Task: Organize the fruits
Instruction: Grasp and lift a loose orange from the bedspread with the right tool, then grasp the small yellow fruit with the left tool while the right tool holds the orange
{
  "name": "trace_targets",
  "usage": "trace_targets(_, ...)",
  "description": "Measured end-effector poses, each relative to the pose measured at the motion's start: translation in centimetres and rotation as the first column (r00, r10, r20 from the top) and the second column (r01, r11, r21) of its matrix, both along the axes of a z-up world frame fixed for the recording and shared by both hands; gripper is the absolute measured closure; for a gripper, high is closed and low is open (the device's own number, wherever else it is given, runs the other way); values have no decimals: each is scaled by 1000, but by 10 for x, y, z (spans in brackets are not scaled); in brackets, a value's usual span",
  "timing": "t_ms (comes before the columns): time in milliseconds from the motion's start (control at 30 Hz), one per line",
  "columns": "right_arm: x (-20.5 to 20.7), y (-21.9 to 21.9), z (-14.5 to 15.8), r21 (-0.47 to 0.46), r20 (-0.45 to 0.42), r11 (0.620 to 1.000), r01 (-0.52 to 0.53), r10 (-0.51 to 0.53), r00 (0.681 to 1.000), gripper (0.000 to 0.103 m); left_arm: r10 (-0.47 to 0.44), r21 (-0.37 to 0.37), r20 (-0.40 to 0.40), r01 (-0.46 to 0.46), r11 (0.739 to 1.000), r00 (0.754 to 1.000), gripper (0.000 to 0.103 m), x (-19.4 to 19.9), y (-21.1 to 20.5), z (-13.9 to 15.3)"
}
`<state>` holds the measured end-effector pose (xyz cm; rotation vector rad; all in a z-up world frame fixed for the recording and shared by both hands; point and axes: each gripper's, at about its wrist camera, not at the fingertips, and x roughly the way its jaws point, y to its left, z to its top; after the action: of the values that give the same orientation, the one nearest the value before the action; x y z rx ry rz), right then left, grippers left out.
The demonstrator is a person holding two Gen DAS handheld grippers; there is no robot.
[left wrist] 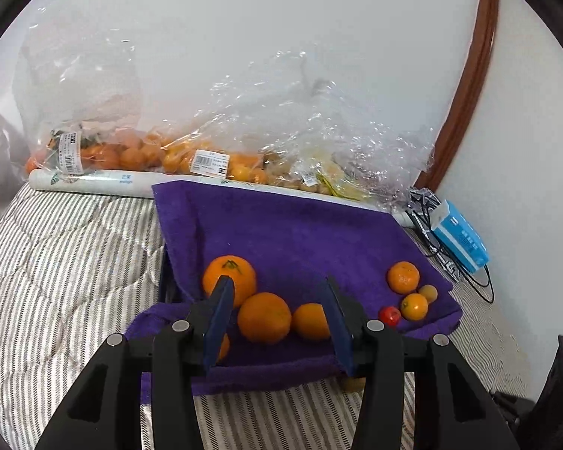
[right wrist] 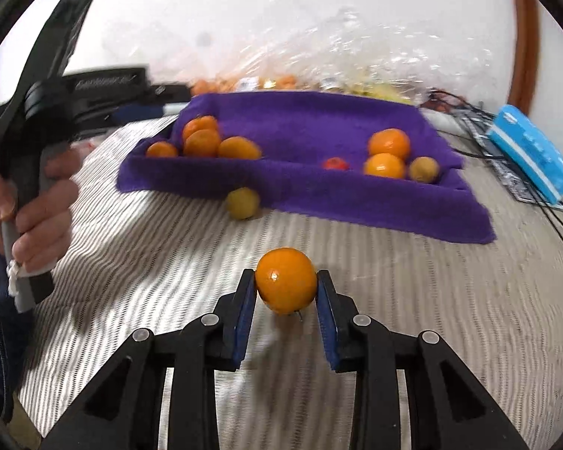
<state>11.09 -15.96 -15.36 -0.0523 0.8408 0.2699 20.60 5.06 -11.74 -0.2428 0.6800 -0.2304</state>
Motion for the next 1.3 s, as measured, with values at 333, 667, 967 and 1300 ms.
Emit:
trace_targets(333,3,-39,1,-17,19,995,97,-97,995,71,-35,48,12,34,998,999,57,-9,-19,-2)
trace_targets(667,7,-44,-2,30,-14,996,88,-88,996,71,-38,92,-12,39,995,999,57,-29,-25,-16)
trace_targets(967,6,-54,0,89,-9,990,107,-107,994,71,-91,129,-25,93,987,996,57,-55,-43,-26)
trace_targets(1300,6,-56,0,110,-6,990,88,-87,996,71,-108,161,-68,118,980,992,57,-53,-52,-32)
